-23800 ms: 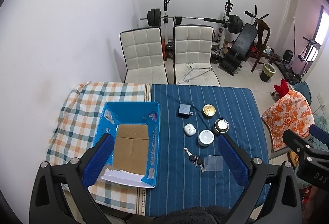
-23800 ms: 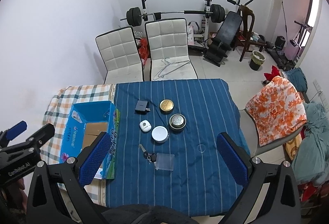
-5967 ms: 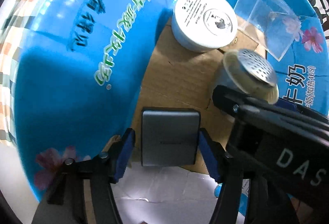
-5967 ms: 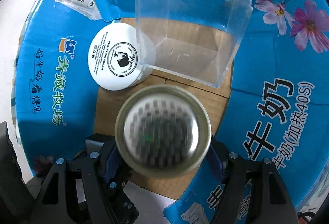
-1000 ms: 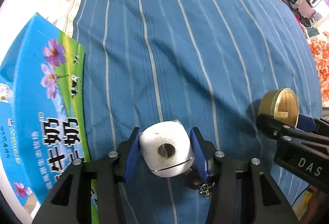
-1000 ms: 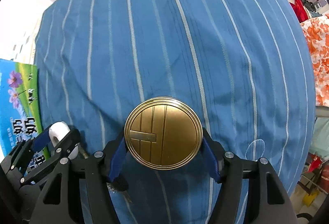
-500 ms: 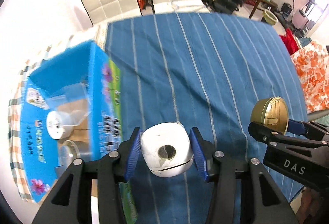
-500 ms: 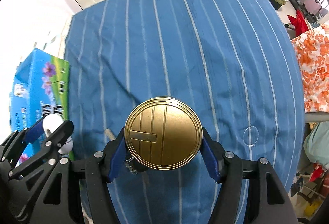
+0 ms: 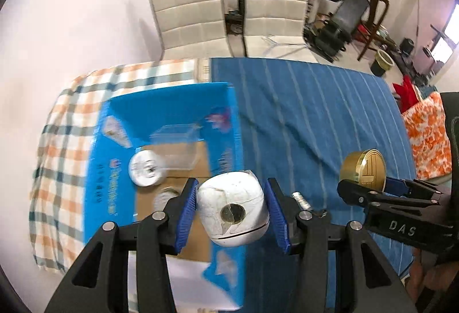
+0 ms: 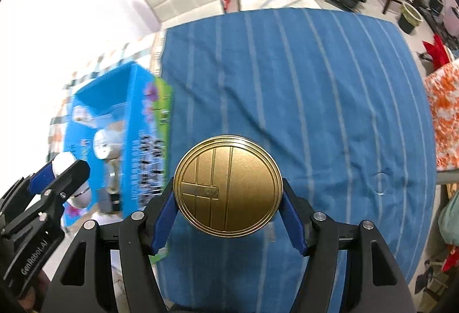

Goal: Organize rigid objects
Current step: 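Carry the gold tin and earbud case with both tools over the cardboard box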

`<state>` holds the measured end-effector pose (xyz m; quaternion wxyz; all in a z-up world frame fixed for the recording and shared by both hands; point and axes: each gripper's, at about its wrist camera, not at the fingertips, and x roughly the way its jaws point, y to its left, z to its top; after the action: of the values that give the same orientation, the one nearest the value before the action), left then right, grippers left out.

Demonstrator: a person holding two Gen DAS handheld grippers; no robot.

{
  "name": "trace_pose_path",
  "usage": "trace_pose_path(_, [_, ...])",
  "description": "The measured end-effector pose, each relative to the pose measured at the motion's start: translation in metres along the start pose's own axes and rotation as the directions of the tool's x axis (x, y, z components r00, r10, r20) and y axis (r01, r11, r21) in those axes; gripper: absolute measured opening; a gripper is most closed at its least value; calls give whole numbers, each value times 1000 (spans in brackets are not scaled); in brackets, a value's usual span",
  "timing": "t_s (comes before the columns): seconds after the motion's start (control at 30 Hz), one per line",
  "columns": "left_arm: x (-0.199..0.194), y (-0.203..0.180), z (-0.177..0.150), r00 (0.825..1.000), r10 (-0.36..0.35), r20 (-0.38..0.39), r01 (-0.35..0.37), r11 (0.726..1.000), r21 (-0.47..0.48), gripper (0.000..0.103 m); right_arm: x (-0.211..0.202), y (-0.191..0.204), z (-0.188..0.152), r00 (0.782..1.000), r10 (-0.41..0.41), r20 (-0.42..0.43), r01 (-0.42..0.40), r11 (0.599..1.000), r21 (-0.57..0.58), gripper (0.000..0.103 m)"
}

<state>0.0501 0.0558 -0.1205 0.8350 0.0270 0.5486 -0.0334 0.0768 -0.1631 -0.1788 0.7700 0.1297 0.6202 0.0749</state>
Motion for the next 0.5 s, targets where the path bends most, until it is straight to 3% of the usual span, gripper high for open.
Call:
trace_pose_path(0.2, [0, 54, -24, 998, 52, -38, -54, 998, -44, 45, 0, 59, -2, 996, 89, -30, -91, 992, -87, 68])
trace_pose_path(0.5, [28, 91, -60, 992, 26, -121, -45, 986, -159, 44, 27, 155, 10, 993, 76, -88, -100, 942, -320, 68])
